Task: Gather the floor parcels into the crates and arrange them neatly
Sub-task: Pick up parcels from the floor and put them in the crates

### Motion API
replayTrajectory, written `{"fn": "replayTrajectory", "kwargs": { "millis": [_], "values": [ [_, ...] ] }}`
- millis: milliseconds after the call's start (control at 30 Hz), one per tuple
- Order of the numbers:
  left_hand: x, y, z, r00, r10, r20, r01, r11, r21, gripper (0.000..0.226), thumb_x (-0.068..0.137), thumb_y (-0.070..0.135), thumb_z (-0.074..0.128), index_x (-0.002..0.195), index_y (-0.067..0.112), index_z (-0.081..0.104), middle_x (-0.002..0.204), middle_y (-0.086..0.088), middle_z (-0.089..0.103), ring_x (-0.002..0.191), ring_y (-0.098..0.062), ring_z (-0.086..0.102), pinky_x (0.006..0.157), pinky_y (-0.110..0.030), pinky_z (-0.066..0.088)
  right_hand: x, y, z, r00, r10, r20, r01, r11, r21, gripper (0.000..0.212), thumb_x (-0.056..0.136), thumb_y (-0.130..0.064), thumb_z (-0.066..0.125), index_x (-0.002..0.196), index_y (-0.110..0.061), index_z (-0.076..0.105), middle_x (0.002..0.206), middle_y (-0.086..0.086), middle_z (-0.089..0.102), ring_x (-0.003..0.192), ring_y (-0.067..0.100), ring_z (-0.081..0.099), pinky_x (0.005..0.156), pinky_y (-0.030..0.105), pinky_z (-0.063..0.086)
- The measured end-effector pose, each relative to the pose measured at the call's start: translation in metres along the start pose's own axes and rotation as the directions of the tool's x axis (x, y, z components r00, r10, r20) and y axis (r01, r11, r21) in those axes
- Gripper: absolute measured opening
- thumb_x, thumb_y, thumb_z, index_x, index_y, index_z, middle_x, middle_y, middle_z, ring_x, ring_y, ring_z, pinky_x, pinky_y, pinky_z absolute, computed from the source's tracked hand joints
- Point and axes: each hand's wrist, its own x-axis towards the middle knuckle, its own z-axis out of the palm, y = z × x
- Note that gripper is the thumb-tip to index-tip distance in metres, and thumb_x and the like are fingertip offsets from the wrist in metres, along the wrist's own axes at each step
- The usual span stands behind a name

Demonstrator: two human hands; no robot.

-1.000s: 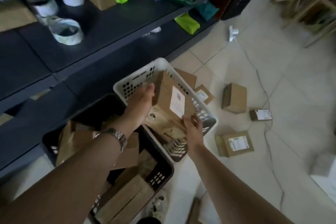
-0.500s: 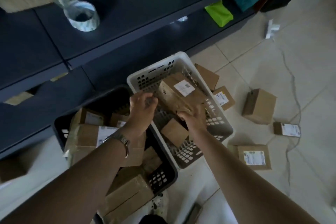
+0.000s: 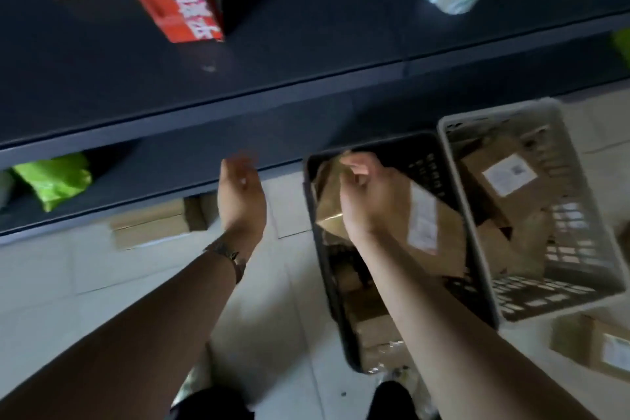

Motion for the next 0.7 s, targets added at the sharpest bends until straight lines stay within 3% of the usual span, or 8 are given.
{"fn": "replayTrajectory", "kwargs": {
  "millis": [67,100,167,267,333,400,567,700],
  "values": [
    [0.024,-0.055,-0.058,0.998,-0.029,-0.049,0.031,0.998,0.049,0.021,0.095,0.013,0.042,0.11,0.017,0.056,0.103,0.006,0.06,0.089,-0.016,0.055,0.07,-0.021,0.035,-0.02,-0.014,0.057,0.985,-0.106,-0.137,0.114,0.992,0.057,0.013,0.083,-0.006,0.061,0.089,-0.015,0.068,0.083,-0.015,0.065,0.077,-0.002,0.06,0.083,0.018,0.048],
    [0.034,-0.084,-0.086,0.996,-0.054,-0.064,0.06,0.995,0.085,0.02,0.095,0.014,0.043,0.11,0.015,0.057,0.103,0.004,0.06,0.089,-0.018,0.055,0.071,-0.022,0.035,-0.029,-0.02,0.087,0.993,-0.055,-0.101,0.069,0.988,0.14,0.013,0.084,-0.001,0.061,0.087,-0.013,0.067,0.081,-0.015,0.063,0.077,-0.003,0.06,0.08,0.015,0.046],
    [0.051,-0.139,-0.138,0.991,-0.106,-0.083,0.117,0.983,0.14,0.022,0.095,0.01,0.043,0.11,0.008,0.059,0.107,-0.007,0.062,0.095,-0.024,0.056,0.075,-0.021,0.034,-0.047,-0.016,0.152,0.989,0.125,0.079,-0.14,0.962,0.233,0.016,0.088,0.002,0.06,0.087,-0.014,0.061,0.084,-0.007,0.064,0.081,0.001,0.06,0.078,0.018,0.044],
    [0.082,-0.217,-0.194,0.963,-0.226,-0.149,0.258,0.934,0.246,0.03,0.094,0.004,0.041,0.118,0.003,0.06,0.122,-0.019,0.056,0.1,-0.029,0.054,0.081,-0.024,0.035,-0.072,0.016,0.244,0.892,0.343,0.295,-0.39,0.913,0.117,0.018,0.092,-0.006,0.055,0.109,-0.008,0.061,0.112,0.006,0.067,0.106,0.021,0.063,0.088,0.025,0.046],
    [0.101,-0.258,-0.213,0.932,-0.318,-0.174,0.357,0.891,0.282,0.034,0.095,0.008,0.04,0.125,0.006,0.057,0.128,-0.02,0.05,0.099,-0.03,0.052,0.082,-0.031,0.039,-0.086,0.037,0.291,0.834,0.412,0.367,-0.451,0.892,0.024,0.034,0.093,-0.01,0.053,0.126,-0.008,0.057,0.13,0.008,0.062,0.119,0.021,0.058,0.093,0.023,0.042],
    [0.123,-0.292,-0.215,0.933,-0.328,-0.15,0.36,0.883,0.303,0.036,0.097,0.012,0.039,0.131,0.009,0.053,0.133,-0.019,0.046,0.11,-0.035,0.053,0.089,-0.038,0.043,-0.091,0.06,0.333,0.803,0.415,0.427,-0.451,0.892,-0.019,0.043,0.094,-0.013,0.053,0.137,-0.009,0.05,0.142,0.008,0.055,0.129,0.022,0.053,0.099,0.026,0.04],
    [0.178,-0.356,-0.182,0.873,-0.488,-0.026,0.485,0.858,0.169,0.053,0.094,0.032,0.045,0.143,0.016,0.034,0.14,-0.019,0.042,0.122,-0.037,0.046,0.101,-0.042,0.038,-0.09,0.112,0.409,0.718,0.409,0.563,-0.428,0.898,-0.105,0.059,0.099,-0.028,0.051,0.153,-0.016,0.031,0.158,0.007,0.035,0.142,0.024,0.037,0.111,0.033,0.032],
    [0.187,-0.372,-0.182,0.783,-0.62,-0.053,0.62,0.784,-0.007,0.068,0.095,0.056,0.035,0.15,0.019,0.026,0.154,-0.015,0.028,0.139,-0.031,0.031,0.113,-0.043,0.022,-0.094,0.124,0.418,0.709,0.452,0.541,-0.471,0.875,-0.114,0.059,0.103,-0.053,0.029,0.144,-0.014,0.046,0.146,0.008,0.05,0.136,0.029,0.044,0.111,0.037,0.033]
  ]
}}
